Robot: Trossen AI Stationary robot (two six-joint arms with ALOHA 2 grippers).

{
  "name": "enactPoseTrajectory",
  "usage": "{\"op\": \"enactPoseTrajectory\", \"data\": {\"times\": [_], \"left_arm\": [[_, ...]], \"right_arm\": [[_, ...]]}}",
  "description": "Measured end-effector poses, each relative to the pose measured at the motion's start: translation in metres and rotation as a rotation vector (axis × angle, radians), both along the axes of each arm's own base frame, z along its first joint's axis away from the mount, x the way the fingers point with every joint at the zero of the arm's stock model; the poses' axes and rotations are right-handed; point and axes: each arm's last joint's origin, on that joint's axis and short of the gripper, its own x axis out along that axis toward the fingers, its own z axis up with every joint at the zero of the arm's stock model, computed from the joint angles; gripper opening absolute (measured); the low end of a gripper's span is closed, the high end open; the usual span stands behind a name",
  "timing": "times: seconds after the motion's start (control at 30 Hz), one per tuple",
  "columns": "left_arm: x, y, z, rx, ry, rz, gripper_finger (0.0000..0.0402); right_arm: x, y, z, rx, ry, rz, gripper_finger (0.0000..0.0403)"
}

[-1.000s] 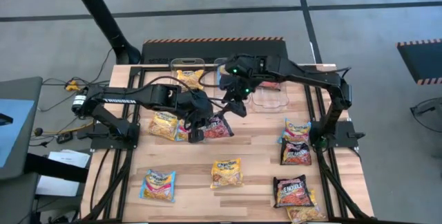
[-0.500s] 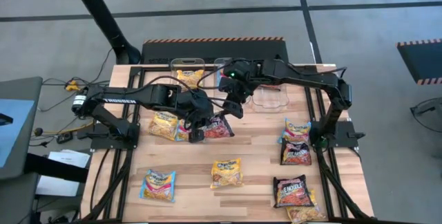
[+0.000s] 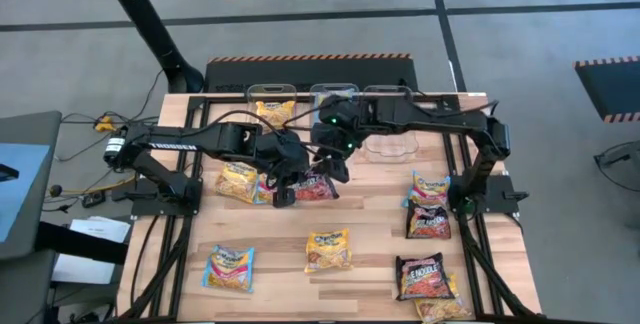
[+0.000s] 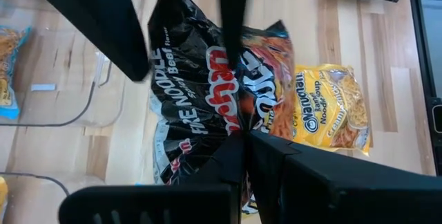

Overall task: Sort Maruchan noodles
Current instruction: Put the black noodle pack into the right transparent bin

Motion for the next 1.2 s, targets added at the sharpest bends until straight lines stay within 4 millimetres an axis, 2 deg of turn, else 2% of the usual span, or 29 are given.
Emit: {"op": "enactPoseTrajectory", "data": {"times": [0.17, 0.4, 0.67, 1.0, 1.2], "left_arm": [[0.000, 0.000, 0.000, 0.001, 0.004, 0.001, 0.0000], [0.000, 0.000, 0.000, 0.001, 0.003, 0.000, 0.0000], [-0.005, 0.001, -0.004, 0.008, 0.061, 0.033, 0.0000], [-0.004, 0.000, -0.003, 0.034, 0.047, -0.006, 0.0000], [-0.005, -0.009, -0.002, 0.059, 0.042, -0.041, 0.0000]], "right_arm": [[0.006, 0.016, 0.003, -0.112, -0.081, 0.088, 0.0224], [0.010, 0.030, 0.001, -0.177, -0.088, 0.094, 0.0224], [0.017, 0.032, -0.011, -0.154, -0.048, 0.066, 0.0224], [0.018, 0.036, -0.007, -0.179, -0.073, 0.098, 0.0224], [0.014, 0.037, -0.005, -0.185, -0.057, 0.112, 0.0224]]}}
